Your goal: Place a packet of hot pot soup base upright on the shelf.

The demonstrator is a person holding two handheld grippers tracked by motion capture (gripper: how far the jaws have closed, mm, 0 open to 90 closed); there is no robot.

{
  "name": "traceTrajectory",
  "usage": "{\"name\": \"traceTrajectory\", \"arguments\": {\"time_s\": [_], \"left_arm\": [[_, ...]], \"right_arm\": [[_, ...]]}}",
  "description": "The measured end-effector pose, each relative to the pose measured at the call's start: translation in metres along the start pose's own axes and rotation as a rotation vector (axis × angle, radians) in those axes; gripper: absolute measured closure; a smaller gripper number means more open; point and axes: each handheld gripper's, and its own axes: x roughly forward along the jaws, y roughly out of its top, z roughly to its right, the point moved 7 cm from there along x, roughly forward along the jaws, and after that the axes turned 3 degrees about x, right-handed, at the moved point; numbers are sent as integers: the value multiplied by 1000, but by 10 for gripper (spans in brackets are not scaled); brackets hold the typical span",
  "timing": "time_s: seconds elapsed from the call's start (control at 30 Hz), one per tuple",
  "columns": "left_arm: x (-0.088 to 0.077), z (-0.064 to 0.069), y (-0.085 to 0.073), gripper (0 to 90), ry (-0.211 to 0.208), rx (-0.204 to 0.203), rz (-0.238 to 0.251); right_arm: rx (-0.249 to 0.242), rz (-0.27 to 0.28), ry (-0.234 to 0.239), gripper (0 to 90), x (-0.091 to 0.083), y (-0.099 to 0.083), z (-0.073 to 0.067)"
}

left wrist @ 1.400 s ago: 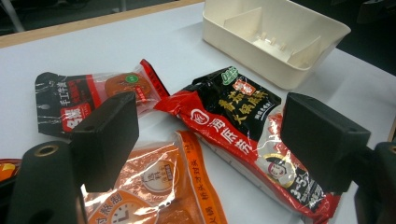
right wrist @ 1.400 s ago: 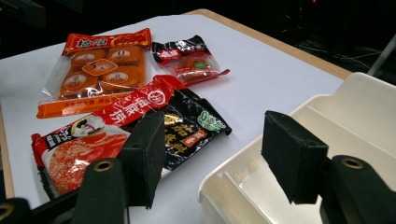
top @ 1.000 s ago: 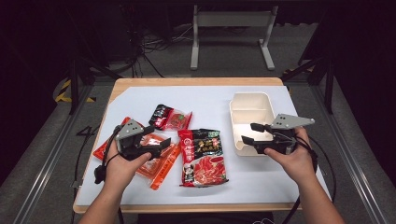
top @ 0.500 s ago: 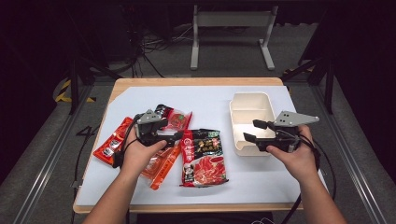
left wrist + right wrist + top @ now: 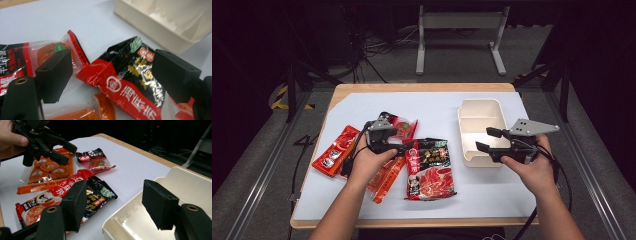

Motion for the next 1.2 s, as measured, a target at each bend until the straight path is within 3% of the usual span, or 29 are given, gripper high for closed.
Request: {"name": "traceTrajectory", "arguments": {"time_s": [0.17,0.33,0.57,0.73,0.97,1.2], "left_arm": [[12,1,-6,182,-11,-15,-17],[23,-2,-13,184,-30,-61,-24],[31,-6,-20,220,-35,-75,-52],[43,-9,-30,294,9,-105,-111],[45,-10,-32,327,-4,-134,-130],[49,-8,-36,458,-14,-147,-184]], "right_arm": [[-4,-9,2,371,3,-2,-1],[-8,-15,7,368,5,-3,-3],[-4,-27,13,367,8,-6,-3],[-4,-30,15,367,9,-6,-3],[3,-36,16,366,10,-8,-2],[6,-38,20,366,11,-8,-3]]}}
